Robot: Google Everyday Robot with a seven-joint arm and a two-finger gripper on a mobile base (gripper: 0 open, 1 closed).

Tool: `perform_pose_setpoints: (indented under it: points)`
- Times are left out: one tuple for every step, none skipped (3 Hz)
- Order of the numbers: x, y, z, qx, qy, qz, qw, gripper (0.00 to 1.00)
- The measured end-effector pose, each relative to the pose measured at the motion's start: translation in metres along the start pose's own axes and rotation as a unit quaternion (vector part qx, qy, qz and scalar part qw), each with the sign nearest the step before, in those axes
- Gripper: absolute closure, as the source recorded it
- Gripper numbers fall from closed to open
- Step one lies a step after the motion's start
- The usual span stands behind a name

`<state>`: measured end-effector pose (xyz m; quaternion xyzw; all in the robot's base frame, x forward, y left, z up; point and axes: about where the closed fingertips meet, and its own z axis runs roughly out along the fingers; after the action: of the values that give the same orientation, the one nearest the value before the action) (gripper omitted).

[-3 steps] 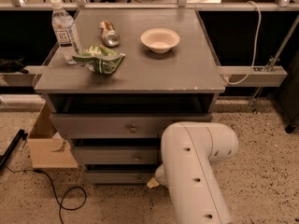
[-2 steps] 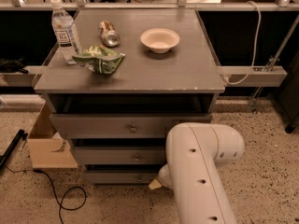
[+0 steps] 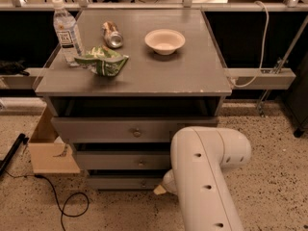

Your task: Open bottom drawer

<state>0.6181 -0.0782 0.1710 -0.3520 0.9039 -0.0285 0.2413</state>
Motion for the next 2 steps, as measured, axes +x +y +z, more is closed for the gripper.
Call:
perform_pose_setpoints:
  points:
    - [0.0000, 0.0000, 0.0000, 0.000, 0.000, 0.000, 1.0000, 0.22]
    - [0.0000, 0.0000, 0.0000, 0.000, 0.000, 0.000, 1.0000, 0.45]
